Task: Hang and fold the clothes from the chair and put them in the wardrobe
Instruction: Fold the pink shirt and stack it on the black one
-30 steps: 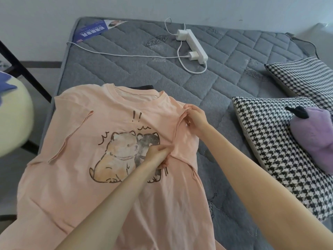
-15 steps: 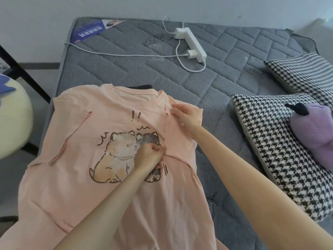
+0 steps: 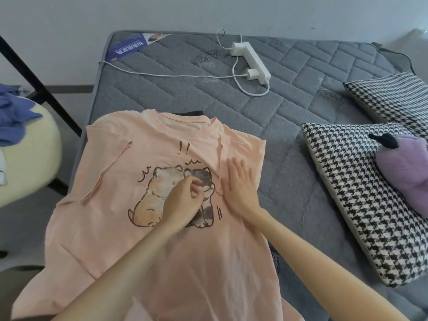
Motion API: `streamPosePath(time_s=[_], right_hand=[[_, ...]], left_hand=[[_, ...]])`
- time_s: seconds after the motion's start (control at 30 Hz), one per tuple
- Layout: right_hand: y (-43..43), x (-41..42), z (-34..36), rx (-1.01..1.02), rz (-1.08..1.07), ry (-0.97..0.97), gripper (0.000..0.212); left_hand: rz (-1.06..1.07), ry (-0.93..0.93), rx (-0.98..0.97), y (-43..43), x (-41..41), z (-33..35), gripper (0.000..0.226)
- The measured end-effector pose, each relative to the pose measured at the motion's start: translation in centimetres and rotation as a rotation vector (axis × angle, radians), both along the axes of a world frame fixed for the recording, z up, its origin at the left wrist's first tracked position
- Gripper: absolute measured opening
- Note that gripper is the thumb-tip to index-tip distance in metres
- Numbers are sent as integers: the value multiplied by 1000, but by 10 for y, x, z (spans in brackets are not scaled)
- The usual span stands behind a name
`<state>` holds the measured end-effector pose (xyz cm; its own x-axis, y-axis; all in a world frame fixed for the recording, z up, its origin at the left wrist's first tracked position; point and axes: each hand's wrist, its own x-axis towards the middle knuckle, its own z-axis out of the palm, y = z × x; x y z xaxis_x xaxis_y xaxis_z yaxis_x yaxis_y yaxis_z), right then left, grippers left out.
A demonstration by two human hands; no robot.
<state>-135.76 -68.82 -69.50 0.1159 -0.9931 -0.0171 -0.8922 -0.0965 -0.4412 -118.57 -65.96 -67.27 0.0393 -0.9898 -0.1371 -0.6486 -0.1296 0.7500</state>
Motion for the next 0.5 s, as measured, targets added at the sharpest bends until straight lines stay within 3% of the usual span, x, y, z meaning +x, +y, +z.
streamPosePath(time_s=[0.07,0.17,0.37,0.5], right_hand=[[7,0,-11,5,-7,178,63],[7,-1,-14,4,-5,275,70],[4,3,6,145,7,253,56],[3,18,26,103,-19,119,46]], left_hand=[[-37,-65,-59,5,11,0,25],[-75,-136,-68,13,26,0,35],[-76,-146,-76,29,57,6,40],[-42,-160,-93,34,85,14,40]])
